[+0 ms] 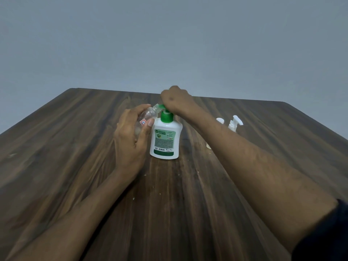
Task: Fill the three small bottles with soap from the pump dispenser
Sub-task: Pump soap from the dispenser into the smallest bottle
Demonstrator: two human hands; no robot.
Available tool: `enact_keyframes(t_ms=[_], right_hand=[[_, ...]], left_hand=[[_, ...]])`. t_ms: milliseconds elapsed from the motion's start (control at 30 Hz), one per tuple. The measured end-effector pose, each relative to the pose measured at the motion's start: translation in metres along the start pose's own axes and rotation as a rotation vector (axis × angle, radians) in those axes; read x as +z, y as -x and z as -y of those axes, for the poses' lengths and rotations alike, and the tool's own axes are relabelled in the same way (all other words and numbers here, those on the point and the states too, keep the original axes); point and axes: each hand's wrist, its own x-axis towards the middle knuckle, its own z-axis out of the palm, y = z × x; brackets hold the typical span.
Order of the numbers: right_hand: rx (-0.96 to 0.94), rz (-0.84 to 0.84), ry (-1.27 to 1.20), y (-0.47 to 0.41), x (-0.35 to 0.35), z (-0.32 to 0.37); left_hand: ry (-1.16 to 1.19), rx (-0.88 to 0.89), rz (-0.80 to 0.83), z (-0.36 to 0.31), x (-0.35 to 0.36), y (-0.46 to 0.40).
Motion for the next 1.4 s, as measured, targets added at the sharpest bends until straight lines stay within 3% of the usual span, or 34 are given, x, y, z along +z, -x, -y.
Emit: enact_keyframes(t_ms=[1400], right_hand=[[-0.004,0.013,0.038,-0.0007,-0.0034,0.0025]], left_hand=[[0.002,0.006,-0.024,0.0016,0.0001,-0.0032]])
